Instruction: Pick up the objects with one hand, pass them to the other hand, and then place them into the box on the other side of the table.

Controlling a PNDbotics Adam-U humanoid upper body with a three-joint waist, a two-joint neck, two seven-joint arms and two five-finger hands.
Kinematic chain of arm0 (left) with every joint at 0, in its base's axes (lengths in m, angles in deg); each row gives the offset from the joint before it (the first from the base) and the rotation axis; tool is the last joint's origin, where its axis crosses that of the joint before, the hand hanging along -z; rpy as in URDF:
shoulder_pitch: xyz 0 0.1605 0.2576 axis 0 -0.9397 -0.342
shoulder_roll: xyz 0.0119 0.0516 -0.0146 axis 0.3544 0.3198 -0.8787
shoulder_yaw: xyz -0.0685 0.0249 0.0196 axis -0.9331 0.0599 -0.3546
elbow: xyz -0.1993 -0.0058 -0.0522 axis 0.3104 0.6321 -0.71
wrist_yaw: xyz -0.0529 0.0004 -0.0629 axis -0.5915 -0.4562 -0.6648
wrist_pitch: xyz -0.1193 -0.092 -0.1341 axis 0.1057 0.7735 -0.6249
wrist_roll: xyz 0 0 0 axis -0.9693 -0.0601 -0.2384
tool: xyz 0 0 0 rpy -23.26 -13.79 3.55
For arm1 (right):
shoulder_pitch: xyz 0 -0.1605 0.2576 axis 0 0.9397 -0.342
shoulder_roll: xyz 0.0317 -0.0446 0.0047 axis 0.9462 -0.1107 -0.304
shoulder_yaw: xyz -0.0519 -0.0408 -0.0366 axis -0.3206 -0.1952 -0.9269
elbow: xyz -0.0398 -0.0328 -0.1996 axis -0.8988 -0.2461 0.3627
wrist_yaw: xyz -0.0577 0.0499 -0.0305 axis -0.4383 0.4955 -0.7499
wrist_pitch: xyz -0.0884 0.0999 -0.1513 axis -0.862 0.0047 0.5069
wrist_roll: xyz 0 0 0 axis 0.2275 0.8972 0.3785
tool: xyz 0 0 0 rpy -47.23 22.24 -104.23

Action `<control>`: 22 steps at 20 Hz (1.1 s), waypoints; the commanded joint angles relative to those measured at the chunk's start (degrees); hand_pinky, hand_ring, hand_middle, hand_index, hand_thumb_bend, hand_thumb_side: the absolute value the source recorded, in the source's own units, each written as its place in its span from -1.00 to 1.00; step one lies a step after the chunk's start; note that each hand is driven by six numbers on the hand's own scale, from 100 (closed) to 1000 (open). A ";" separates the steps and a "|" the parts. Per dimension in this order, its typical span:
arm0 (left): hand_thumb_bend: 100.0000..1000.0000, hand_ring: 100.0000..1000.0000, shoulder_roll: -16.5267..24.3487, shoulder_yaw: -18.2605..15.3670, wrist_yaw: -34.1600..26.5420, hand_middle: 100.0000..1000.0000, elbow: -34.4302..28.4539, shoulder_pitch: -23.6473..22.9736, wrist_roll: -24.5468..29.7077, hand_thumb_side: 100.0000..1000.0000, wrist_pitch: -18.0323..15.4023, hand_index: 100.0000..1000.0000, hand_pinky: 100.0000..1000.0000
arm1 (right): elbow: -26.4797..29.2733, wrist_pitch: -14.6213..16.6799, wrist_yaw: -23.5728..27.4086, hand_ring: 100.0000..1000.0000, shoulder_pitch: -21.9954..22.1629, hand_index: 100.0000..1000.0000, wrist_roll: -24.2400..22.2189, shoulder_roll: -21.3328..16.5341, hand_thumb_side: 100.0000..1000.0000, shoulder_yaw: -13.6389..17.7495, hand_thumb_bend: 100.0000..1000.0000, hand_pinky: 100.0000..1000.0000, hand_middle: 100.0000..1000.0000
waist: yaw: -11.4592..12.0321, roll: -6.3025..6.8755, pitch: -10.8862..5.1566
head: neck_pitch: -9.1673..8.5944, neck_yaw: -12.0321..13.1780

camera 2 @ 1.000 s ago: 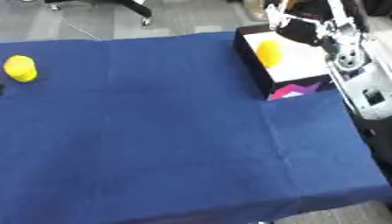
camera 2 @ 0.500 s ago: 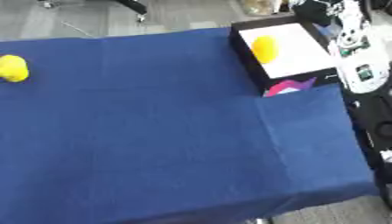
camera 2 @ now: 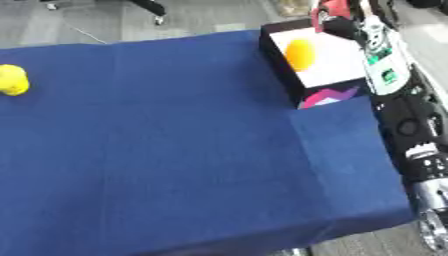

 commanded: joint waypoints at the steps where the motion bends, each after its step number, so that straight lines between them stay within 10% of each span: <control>1: -0.31 0.43 0.65 1.42 0.98 0.39 -1.75 0.33 -3.16 0.61 0.33 0.53 0.61 | -4.23 -3.07 -3.15 0.76 -3.02 0.98 -0.75 -2.07 -0.08 -1.50 -0.60 0.76 0.70 | -0.07 -0.06 -0.78 | -0.15 -0.26; 13: -0.30 0.43 0.95 3.37 3.00 0.39 -2.27 0.22 -7.38 0.62 1.27 0.54 0.62 | -21.82 3.13 -5.73 0.83 -9.19 1.00 8.72 -2.21 0.30 -5.81 -0.29 0.82 0.87 | -0.18 -0.21 -1.07 | -0.15 1.39; 16: -0.24 0.43 1.74 3.09 3.98 0.39 -1.70 0.61 -7.55 0.57 1.74 0.54 0.61 | -19.62 5.95 -4.85 0.83 -8.51 1.00 11.54 -2.34 -0.18 -7.70 -0.59 0.83 0.88 | -0.31 -0.18 -1.14 | -0.15 3.61; 22: -0.12 0.44 5.56 2.32 8.89 0.42 1.03 3.25 -8.45 0.45 3.73 0.57 0.62 | -11.18 11.39 0.08 0.80 -3.98 1.00 16.98 -3.17 -0.34 -10.63 -0.75 0.81 0.82 | -0.76 -0.02 -1.12 | -0.15 9.94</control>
